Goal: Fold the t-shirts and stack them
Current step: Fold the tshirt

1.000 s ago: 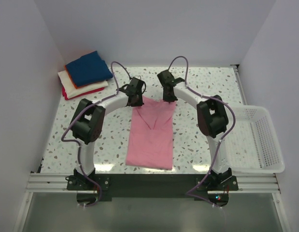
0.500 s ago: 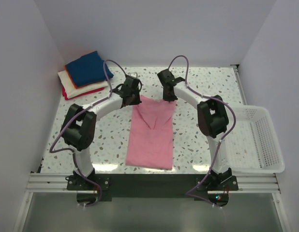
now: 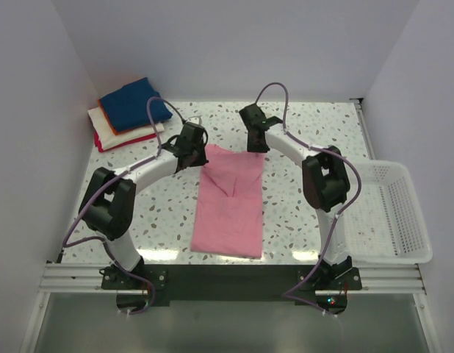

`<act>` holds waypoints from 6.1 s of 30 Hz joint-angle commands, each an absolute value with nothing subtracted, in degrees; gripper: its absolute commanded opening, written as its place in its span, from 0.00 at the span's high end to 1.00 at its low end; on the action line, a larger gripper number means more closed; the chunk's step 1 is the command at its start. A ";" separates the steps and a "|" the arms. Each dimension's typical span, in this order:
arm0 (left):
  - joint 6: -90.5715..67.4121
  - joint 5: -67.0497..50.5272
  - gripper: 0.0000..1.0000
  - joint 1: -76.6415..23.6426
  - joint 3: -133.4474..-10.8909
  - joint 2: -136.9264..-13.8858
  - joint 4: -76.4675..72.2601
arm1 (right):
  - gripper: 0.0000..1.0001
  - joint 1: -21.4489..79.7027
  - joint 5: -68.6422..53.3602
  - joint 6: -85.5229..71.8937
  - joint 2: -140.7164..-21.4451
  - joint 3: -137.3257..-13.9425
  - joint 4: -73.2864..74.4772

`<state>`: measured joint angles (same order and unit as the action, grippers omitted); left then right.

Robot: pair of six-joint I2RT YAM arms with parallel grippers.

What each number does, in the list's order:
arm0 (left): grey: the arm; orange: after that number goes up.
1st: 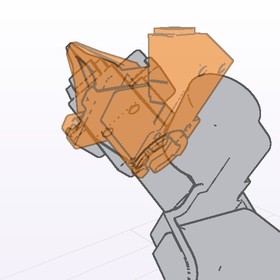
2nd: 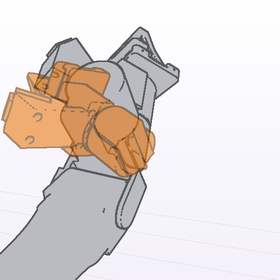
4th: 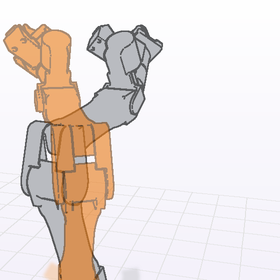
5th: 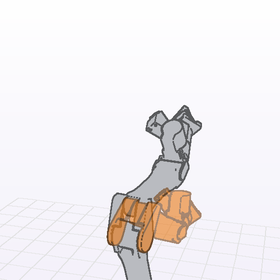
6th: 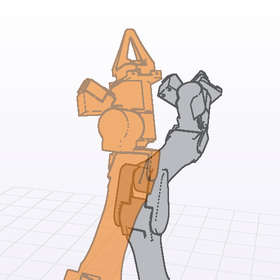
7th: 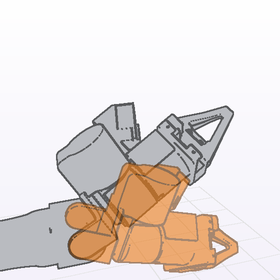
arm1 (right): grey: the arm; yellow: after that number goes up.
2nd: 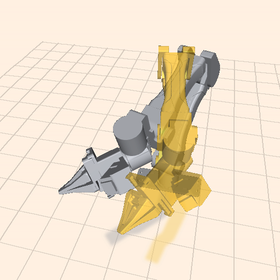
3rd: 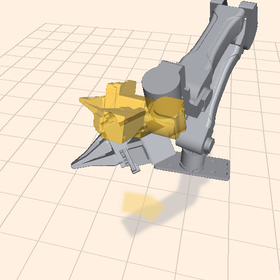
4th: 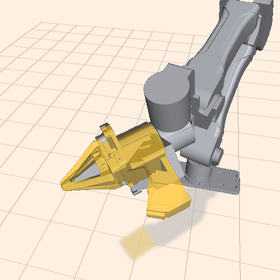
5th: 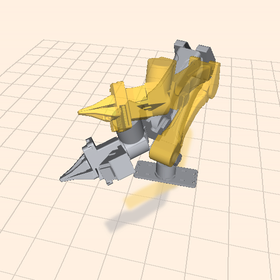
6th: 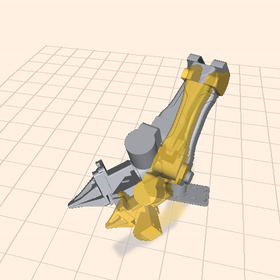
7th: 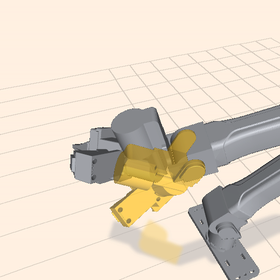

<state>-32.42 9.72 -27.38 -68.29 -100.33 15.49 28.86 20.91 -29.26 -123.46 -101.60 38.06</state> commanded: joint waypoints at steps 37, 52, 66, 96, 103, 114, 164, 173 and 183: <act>-34.19 6.42 0.92 -24.79 -65.04 -103.62 8.35 | 0.61 35.33 3.34 -28.74 -108.37 -79.45 17.49; -34.10 5.89 0.92 -24.35 -66.18 -104.59 8.35 | 0.57 37.18 2.46 -29.97 -111.71 -79.72 17.31; -33.93 5.19 0.92 -23.91 -66.71 -105.38 8.17 | 0.59 38.23 3.08 -30.32 -113.12 -79.28 18.19; -34.98 0.88 0.72 -23.82 -72.51 -108.11 5.81 | 1.00 39.46 11.33 -34.80 -97.39 -62.76 12.74; -34.98 -1.32 0.74 -24.78 -75.58 -110.56 4.83 | 1.00 40.17 16.69 -36.56 -95.28 -59.86 13.01; -35.86 -0.26 0.61 -25.14 -71.64 -108.72 4.75 | 0.71 41.13 16.43 -34.37 -94.84 -58.71 11.16; -37.35 -4.40 0.59 -24.96 -59.59 -96.68 2.90 | 0.73 34.98 4.66 -33.14 -112.57 -81.99 13.18; -36.65 -4.83 0.59 -24.96 -59.33 -95.89 3.51 | 0.67 34.89 4.04 -31.55 -118.47 -87.45 12.13; -36.30 -4.83 0.59 -24.96 -59.33 -95.98 3.69 | 0.63 34.81 3.61 -31.29 -120.93 -90.00 11.07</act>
